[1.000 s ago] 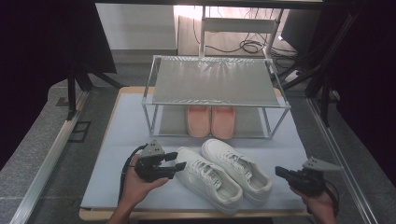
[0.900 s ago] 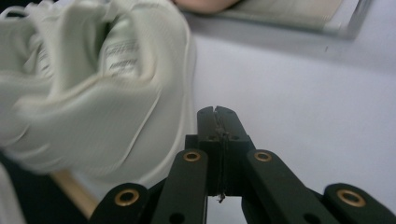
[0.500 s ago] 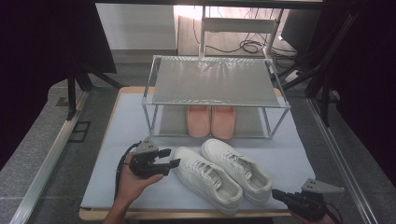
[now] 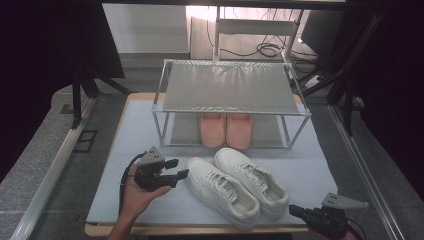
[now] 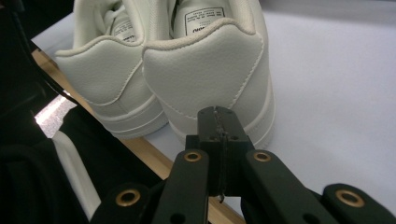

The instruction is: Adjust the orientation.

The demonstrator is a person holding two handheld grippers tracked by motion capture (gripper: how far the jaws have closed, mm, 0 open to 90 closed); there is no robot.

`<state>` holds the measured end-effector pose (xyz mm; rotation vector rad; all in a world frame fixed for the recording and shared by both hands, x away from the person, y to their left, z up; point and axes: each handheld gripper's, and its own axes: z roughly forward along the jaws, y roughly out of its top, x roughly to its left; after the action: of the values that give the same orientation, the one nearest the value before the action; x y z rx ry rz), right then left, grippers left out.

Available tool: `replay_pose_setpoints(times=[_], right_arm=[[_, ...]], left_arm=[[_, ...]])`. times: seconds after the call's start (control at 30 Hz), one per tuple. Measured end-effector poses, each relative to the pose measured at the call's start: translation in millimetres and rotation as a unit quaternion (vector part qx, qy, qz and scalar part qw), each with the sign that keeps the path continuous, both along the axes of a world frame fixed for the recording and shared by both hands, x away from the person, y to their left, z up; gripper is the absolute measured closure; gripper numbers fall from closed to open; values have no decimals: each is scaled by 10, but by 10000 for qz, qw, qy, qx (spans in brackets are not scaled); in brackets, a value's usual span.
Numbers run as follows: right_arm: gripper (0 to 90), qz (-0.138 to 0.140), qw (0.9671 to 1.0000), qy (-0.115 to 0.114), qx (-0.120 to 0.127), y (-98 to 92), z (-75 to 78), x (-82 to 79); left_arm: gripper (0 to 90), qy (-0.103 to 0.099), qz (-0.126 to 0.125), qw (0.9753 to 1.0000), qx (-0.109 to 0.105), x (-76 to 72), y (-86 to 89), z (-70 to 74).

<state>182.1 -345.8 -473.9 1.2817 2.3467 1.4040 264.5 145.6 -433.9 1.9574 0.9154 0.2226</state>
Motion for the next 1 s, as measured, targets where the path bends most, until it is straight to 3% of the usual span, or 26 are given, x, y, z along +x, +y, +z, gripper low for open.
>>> replay_pose_setpoints(times=[0.23, 0.47, 0.67, 1.0], right_arm=[[900, -91, 10000, -6, -15, 4, 3, 70], [900, 90, 10000, 30, -19, 94, 5, 154], [900, 68, 10000, 0, -70, 140, 11, 220], [885, 83, 10000, 15, 19, 109, -12, 227]], left_arm=[[452, 5, 6, 10000, 2, 7, 3, 1], [452, 30, -6, 10000, 14, 14, 3, -12], [453, 49, -21, 10000, 20, 23, -2, -23], [452, 61, -21, 10000, 23, 24, 3, -32]])
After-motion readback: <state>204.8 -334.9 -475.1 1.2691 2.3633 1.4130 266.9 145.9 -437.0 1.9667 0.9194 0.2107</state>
